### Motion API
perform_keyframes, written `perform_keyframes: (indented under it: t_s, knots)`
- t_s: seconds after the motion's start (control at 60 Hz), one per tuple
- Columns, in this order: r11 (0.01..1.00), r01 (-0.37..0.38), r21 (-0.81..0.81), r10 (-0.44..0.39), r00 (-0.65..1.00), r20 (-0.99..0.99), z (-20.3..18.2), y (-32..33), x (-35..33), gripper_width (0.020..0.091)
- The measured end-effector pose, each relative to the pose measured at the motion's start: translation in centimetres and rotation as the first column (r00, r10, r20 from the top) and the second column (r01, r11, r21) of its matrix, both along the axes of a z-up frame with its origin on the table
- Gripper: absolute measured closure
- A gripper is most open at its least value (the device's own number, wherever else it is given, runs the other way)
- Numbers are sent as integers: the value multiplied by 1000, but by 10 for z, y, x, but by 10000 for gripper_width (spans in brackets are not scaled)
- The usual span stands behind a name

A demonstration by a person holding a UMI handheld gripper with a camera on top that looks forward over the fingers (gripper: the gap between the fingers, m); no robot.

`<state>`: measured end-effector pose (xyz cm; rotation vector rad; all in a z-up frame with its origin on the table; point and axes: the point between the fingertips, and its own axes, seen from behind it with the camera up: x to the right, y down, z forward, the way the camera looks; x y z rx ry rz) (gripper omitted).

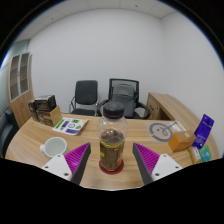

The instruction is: Pour water

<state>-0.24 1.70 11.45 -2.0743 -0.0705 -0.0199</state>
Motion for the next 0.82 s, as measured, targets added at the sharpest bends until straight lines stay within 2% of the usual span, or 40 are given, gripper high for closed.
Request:
perform_keyframes:
  t_s: [0.183, 0.433, 0.667, 0.817]
  knots:
    - [997, 78, -27, -78, 997, -8, 55, -81, -14, 242]
    - [991, 128, -38, -127, 992, 14, 116, -209, -59, 246]
    - [984, 169, -59, -166, 985, 48, 128, -295, -82, 249]
    - [981, 192, -39, -190, 981, 46, 137, -318, -86, 247]
